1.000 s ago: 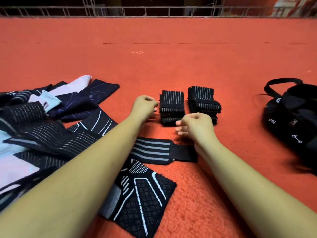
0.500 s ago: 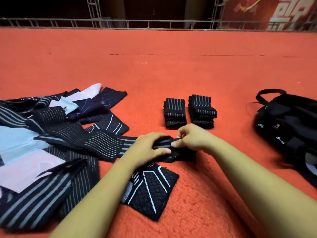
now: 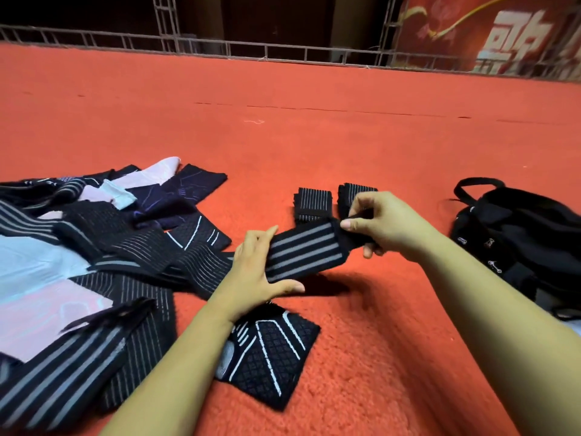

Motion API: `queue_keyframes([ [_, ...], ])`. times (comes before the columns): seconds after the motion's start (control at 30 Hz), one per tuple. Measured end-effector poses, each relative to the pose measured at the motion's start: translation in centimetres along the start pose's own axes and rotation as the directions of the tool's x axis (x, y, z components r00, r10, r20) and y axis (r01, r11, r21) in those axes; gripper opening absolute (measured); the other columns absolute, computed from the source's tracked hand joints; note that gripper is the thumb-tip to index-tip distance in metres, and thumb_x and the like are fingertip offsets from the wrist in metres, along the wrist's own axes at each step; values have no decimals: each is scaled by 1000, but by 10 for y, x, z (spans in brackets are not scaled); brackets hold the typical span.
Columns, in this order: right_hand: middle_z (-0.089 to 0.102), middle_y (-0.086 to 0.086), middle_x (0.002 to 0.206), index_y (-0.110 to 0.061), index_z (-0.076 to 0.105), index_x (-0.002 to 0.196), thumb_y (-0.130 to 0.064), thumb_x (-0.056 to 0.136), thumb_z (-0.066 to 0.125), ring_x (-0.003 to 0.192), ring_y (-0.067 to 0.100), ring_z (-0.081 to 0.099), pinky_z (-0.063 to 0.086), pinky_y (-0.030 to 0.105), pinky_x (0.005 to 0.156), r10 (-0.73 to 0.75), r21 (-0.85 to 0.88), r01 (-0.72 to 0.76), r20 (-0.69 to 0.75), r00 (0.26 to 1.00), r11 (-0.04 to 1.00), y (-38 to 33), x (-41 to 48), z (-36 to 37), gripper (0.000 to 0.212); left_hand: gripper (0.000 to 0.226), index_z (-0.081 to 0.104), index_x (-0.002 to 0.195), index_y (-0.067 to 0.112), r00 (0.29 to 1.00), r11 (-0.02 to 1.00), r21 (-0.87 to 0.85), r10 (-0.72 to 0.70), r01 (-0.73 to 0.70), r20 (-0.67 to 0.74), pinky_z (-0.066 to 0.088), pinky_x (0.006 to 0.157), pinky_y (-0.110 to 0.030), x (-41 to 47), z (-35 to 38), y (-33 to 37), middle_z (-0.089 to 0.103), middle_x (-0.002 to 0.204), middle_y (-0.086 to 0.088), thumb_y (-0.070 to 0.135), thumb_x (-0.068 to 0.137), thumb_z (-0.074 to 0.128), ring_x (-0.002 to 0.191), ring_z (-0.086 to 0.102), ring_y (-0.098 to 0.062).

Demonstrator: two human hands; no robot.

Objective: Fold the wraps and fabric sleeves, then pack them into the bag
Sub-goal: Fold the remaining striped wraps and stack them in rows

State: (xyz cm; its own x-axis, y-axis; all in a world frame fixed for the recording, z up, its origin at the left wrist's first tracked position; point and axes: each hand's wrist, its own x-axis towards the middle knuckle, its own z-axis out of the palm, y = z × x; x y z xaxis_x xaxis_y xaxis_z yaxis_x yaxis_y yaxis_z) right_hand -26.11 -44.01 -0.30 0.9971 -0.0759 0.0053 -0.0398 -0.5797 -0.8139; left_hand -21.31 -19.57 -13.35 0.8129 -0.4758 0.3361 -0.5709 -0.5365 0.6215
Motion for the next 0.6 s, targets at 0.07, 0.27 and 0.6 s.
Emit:
queue_keyframes([
  [0.07, 60, 10, 61, -4, 53, 90, -3, 91, 66, 42, 21, 62, 46, 26, 38, 15, 58, -15, 11, 1000, 998, 5, -5, 0, 13, 91, 44, 135, 22, 999, 998, -58, 8, -11, -38, 35, 107, -36, 2, -4, 2, 36, 116, 7, 84, 70, 54, 112, 42, -15],
  [0.27, 62, 4, 70, -10, 67, 98, 1, 82, 72, 53, 13, 55, 43, 22, 48, 71, 551, -96, 66, 995, 829, -1, -14, 6, 20, 31, 41, 81, 21, 963, 987, 41, 158, -152, -221, 33, 70, -29, 21, -35, 30, 38, 81, 8, 48, 88, 54, 74, 39, -11],
  [0.6, 70, 8, 85, -3, 60, 88, -4, 94, 59, 84, 37, 73, 61, 40, 79, -17, 922, 79, -79, 997, 380, -54, -25, -2, 7, 31, 59, 68, 21, 1000, 962, 274, -12, 5, 21, 37, 59, -27, 43, -127, 76, 57, 62, 6, 42, 82, 77, 64, 55, -12],
])
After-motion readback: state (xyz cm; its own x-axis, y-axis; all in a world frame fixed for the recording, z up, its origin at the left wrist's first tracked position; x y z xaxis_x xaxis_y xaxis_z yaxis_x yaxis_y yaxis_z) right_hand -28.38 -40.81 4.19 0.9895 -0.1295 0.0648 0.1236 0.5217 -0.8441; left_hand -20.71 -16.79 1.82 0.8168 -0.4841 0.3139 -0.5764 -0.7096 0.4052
